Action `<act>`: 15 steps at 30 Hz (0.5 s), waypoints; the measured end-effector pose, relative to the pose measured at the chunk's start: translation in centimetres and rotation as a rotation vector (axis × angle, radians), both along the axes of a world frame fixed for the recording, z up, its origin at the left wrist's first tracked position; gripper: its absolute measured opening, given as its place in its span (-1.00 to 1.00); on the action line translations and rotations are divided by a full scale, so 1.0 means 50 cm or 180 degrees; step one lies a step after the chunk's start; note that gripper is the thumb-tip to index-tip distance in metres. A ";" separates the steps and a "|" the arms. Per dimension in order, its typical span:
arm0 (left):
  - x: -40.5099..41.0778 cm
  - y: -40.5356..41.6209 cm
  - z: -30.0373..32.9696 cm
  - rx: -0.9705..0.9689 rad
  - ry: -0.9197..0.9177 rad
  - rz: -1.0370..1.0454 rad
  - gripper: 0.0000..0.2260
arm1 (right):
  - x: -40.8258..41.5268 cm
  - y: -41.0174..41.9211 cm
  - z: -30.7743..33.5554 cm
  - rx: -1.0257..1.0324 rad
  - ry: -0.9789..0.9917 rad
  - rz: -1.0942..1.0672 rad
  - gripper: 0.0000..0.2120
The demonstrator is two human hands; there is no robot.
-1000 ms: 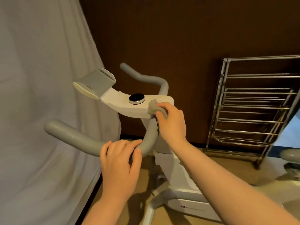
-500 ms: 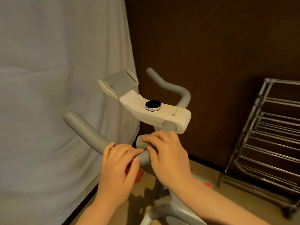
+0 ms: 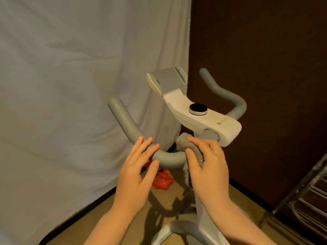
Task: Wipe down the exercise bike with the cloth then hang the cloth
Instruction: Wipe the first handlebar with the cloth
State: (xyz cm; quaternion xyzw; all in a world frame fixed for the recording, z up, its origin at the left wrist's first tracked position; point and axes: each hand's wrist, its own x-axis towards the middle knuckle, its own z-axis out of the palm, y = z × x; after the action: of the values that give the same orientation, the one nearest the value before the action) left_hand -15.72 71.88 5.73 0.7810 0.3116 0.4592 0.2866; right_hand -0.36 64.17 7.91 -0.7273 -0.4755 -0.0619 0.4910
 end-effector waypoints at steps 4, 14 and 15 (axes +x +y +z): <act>0.004 -0.004 0.001 -0.0056 -0.0061 0.0040 -0.69 | -0.022 -0.006 0.003 -0.0102 -0.0565 0.0662 -0.73; 0.025 -0.014 0.005 -0.0091 -0.0070 0.0307 -0.79 | 0.008 0.009 -0.016 0.0607 0.0741 0.0176 -0.75; 0.025 -0.016 0.007 -0.0075 -0.0039 0.0324 -0.78 | 0.027 0.020 -0.005 0.0708 0.1112 -0.0091 -0.75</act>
State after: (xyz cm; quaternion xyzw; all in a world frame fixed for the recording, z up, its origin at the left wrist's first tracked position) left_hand -14.46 71.07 6.08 0.7578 0.3545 0.4743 0.2739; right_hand 1.00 65.18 7.68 -0.6750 -0.3629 0.0061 0.6423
